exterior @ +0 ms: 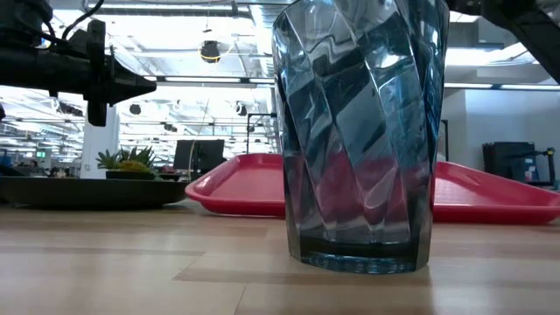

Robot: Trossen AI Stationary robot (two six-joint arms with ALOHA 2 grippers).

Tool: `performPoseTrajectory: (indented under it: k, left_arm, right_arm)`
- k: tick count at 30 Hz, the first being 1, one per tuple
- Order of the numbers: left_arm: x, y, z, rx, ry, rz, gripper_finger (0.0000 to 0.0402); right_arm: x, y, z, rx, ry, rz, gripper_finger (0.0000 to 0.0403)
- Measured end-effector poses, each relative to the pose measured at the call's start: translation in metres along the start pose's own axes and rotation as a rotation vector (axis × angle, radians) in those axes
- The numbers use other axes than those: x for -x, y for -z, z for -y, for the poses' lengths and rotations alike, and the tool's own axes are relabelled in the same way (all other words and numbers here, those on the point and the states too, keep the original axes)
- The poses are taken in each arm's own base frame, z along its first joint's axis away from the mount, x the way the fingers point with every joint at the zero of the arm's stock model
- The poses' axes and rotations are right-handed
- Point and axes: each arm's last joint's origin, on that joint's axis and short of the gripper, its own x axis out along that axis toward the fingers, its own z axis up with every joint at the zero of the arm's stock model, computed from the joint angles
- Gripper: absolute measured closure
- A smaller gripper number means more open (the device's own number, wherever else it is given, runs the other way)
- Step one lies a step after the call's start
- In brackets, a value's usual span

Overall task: Pick and place plate/cup/fork/spoon on tray
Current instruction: Prepare the red serving tray

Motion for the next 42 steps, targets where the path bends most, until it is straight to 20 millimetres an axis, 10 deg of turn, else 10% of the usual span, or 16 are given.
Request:
performPoseTrajectory:
  k: [42]
  left_arm:
    - [0.000,-0.001,0.000,-0.012,-0.018,0.012,0.0402]
  right_arm:
    - [-0.055,0.010,-0.013,0.067,-0.110,-0.054,0.0347]
